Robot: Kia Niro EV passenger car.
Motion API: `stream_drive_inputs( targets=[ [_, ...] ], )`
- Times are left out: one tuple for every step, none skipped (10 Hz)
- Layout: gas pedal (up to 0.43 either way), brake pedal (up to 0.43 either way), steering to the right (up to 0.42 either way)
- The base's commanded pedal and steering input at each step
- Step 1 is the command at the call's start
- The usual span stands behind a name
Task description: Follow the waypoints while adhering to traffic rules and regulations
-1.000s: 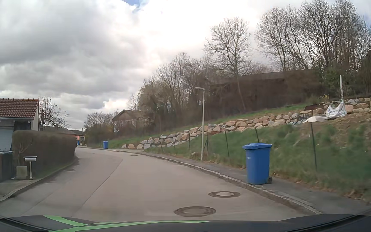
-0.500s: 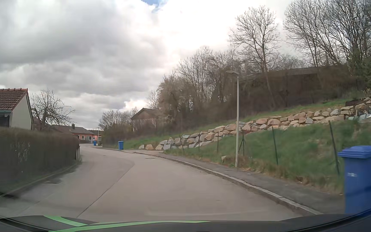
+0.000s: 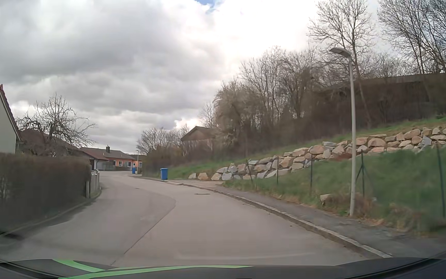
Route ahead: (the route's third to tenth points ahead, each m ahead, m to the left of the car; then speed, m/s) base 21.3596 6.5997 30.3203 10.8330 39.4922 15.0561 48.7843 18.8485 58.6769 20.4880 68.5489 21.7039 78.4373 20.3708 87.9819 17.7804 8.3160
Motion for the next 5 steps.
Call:
stream_drive_inputs(
  targets=[
    [0.209, 0.000, -0.089],
    [0.209, 0.000, -0.088],
    [0.189, 0.000, -0.087],
    [0.169, 0.000, -0.087],
    [0.169, 0.000, -0.086]
  ],
)
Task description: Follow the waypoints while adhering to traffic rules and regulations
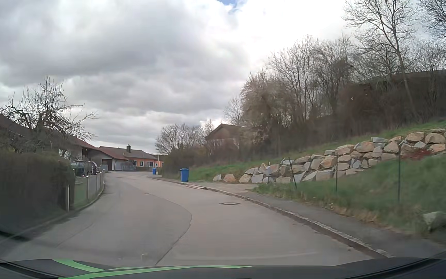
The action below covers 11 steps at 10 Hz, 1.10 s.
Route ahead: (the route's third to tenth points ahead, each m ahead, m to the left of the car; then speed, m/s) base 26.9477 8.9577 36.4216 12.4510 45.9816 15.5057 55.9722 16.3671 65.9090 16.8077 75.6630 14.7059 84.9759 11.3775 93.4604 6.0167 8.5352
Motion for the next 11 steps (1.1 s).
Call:
stream_drive_inputs(
  targets=[
    [0.169, 0.000, -0.086],
    [0.157, 0.000, -0.086],
    [0.157, 0.000, -0.086],
    [0.157, 0.000, -0.086],
    [0.157, 0.000, -0.086],
    [0.157, 0.000, -0.085],
    [0.157, 0.000, -0.083],
    [0.157, 0.000, -0.080],
    [0.157, 0.000, -0.079],
    [0.157, 0.000, -0.079],
    [0.157, 0.000, -0.077]
  ],
)
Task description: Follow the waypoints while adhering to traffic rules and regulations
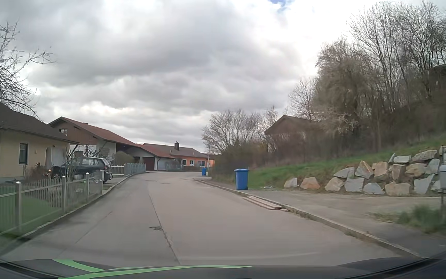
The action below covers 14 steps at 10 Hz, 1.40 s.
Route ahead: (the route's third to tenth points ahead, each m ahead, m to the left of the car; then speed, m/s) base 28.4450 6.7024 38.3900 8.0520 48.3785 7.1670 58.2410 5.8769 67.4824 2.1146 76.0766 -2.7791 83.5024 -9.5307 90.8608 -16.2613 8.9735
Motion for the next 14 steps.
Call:
stream_drive_inputs(
  targets=[
    [0.157, 0.000, -0.077],
    [0.157, 0.000, -0.072],
    [0.157, 0.000, -0.067],
    [0.157, 0.000, -0.066],
    [0.157, 0.000, -0.065],
    [0.157, 0.000, -0.064],
    [0.157, 0.000, -0.060],
    [0.157, 0.000, -0.056],
    [0.157, 0.000, -0.052],
    [0.157, 0.000, -0.047],
    [0.157, 0.000, -0.039],
    [0.157, 0.000, -0.031],
    [0.157, 0.000, -0.025],
    [0.150, 0.000, -0.021]
  ],
)
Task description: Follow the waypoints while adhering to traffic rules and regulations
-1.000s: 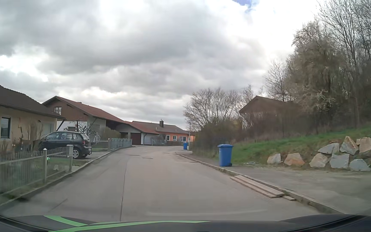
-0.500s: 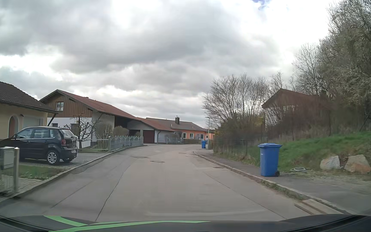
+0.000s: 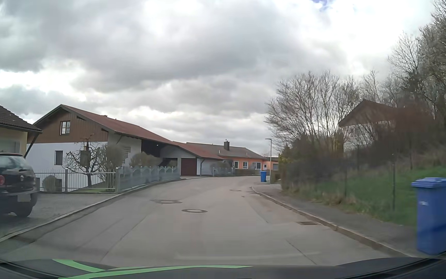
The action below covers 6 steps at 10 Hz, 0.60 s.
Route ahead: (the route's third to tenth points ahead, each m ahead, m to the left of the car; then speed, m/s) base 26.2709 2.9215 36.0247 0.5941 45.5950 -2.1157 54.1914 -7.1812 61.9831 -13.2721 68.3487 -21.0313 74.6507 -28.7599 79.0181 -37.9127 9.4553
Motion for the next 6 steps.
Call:
stream_drive_inputs(
  targets=[
    [0.150, 0.000, -0.017],
    [0.138, 0.000, -0.011],
    [0.130, 0.000, -0.009],
    [0.118, 0.000, -0.008],
    [0.087, 0.000, -0.006],
    [0.087, 0.000, -0.003]
  ],
)
